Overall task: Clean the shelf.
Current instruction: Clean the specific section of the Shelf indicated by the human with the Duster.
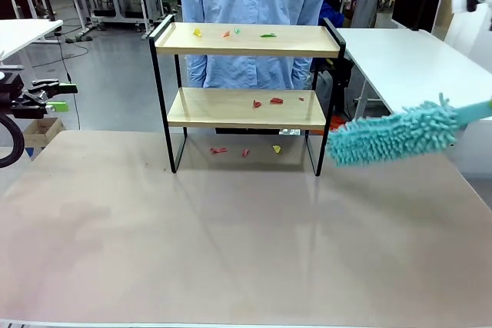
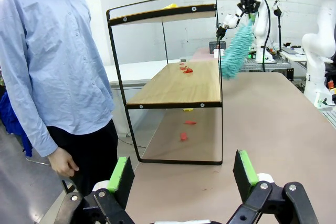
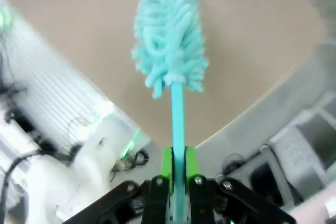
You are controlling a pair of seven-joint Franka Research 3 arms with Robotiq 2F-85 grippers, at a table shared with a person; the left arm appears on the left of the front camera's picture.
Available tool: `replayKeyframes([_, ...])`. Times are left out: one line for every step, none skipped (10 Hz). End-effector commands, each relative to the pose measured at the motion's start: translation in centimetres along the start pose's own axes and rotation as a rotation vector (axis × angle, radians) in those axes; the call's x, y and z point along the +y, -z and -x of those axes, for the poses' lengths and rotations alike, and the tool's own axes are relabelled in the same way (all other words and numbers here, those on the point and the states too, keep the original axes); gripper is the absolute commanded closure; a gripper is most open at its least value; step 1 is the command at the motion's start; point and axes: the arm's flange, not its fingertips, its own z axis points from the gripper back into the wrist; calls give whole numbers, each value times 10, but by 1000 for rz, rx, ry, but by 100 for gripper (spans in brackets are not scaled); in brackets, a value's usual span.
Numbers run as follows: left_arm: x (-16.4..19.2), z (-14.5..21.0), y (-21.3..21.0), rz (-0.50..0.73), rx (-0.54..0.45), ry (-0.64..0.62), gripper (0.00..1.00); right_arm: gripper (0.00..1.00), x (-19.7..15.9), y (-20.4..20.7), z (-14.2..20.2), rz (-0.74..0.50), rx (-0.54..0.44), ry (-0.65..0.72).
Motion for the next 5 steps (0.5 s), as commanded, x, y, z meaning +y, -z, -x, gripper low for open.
replayKeyframes([0, -3, 1, 1, 1, 11, 0, 88, 16, -16, 10, -93, 46, -201])
replayKeyframes([0, -3, 1, 1, 1, 11, 0, 88, 27, -11, 7, -146, 37, -286])
replayKeyframes([0, -3, 1, 1, 1, 11, 0, 88, 38, 2, -2, -169, 16, -396])
replayKeyframes([0, -3, 1, 1, 1, 11, 0, 88, 44, 16, -14, -184, 5, -445])
replayKeyframes([0, -3, 1, 1, 1, 11, 0, 88, 48, 30, -25, -220, 6, -509])
